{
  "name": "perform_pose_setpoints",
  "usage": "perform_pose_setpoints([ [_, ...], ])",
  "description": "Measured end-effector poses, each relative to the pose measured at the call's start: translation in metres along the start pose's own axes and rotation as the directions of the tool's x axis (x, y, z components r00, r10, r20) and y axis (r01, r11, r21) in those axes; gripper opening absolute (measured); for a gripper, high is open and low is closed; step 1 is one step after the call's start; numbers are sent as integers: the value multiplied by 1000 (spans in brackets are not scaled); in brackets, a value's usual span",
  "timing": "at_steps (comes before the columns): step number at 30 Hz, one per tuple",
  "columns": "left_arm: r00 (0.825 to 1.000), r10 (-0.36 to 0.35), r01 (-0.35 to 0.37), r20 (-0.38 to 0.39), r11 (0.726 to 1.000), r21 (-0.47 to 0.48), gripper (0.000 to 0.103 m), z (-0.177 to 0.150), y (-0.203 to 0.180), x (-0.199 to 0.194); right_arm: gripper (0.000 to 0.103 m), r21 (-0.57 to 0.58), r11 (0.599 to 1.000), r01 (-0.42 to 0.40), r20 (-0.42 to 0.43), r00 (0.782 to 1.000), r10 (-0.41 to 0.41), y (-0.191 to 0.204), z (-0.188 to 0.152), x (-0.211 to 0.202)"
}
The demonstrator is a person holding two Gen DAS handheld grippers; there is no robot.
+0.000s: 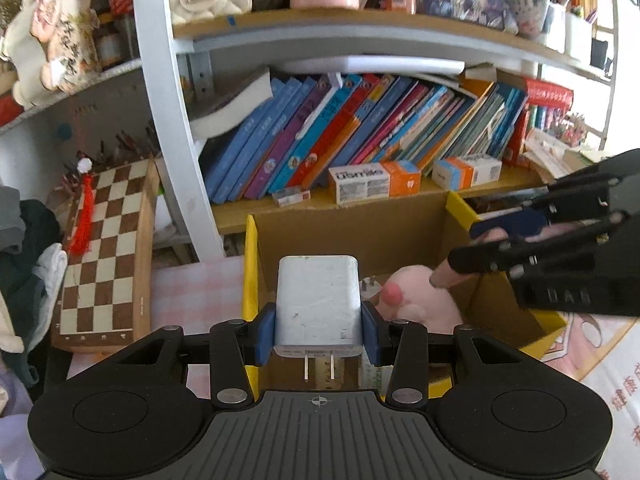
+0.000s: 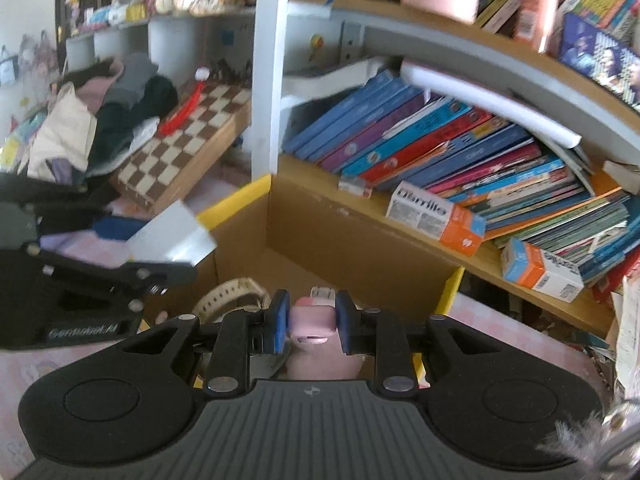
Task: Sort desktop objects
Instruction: 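Lower the charger and pink case into the yellow box and open both grippers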
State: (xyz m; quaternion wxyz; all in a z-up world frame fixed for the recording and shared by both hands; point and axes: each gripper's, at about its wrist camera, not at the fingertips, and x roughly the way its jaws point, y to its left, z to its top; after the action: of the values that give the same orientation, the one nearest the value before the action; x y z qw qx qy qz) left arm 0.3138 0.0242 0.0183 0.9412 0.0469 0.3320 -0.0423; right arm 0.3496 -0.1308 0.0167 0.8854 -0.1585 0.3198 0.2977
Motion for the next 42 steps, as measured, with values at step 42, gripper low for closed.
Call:
perform_pose_setpoints([
  [42, 977, -42, 78, -209, 982, 169, 44, 15, -22, 103, 24, 167, 958, -235, -260, 926, 272, -24, -23, 88],
])
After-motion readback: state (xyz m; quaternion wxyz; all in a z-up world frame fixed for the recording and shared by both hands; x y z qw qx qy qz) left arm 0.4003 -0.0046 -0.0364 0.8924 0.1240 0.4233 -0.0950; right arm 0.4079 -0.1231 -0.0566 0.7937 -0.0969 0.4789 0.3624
